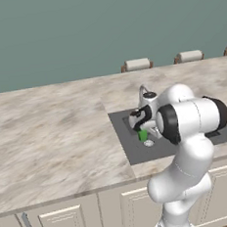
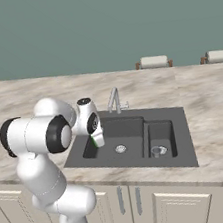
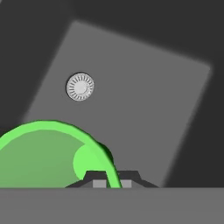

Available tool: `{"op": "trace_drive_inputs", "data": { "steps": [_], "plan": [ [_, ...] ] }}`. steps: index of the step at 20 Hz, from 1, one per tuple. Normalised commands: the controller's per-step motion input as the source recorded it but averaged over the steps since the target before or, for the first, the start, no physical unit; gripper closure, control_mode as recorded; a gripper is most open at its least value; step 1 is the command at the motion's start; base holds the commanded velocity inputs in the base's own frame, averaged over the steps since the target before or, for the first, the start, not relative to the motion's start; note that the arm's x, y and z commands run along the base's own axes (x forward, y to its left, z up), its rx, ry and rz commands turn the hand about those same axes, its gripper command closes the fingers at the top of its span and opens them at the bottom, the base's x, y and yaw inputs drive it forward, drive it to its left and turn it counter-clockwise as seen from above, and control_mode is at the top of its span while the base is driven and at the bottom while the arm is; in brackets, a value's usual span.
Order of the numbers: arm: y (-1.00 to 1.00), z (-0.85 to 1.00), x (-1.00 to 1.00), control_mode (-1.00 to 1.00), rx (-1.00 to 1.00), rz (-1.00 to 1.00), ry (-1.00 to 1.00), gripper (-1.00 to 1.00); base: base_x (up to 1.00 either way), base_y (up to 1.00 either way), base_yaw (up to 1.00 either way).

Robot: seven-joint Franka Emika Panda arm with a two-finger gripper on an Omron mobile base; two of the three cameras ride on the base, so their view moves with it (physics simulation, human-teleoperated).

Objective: Move any existing items from the left basin to the right basin for drying. Then move the cup from the counter to the left basin of the sink for washing.

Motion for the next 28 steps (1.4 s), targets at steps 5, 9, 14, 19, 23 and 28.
{"op": "trace_drive_inputs", "data": {
  "steps": [5,9,14,19,23,28],
  "plan": [
    [-0.08,-0.25,0.00,-1.00,0.01,-0.03,0.00,1.00,0.00,0.00,0.00],
    [-0.07,-0.22,0.00,-1.00,0.01,-0.03,0.00,1.00,0.00,0.00,0.00],
    [-0.03,-0.19,0.00,-1.00,0.00,-0.03,0.00,1.00,0.00,0.00,0.00],
    [-0.05,-0.15,0.00,-1.00,0.00,-0.03,0.00,1.00,0.00,0.00,0.00],
    [-0.11,-0.13,0.00,-1.00,0.00,-0.03,0.01,1.00,0.00,0.00,0.00],
    [-0.08,-0.16,0.00,-1.00,0.00,-0.03,0.03,1.00,0.00,0.00,0.00]
  ]
}}
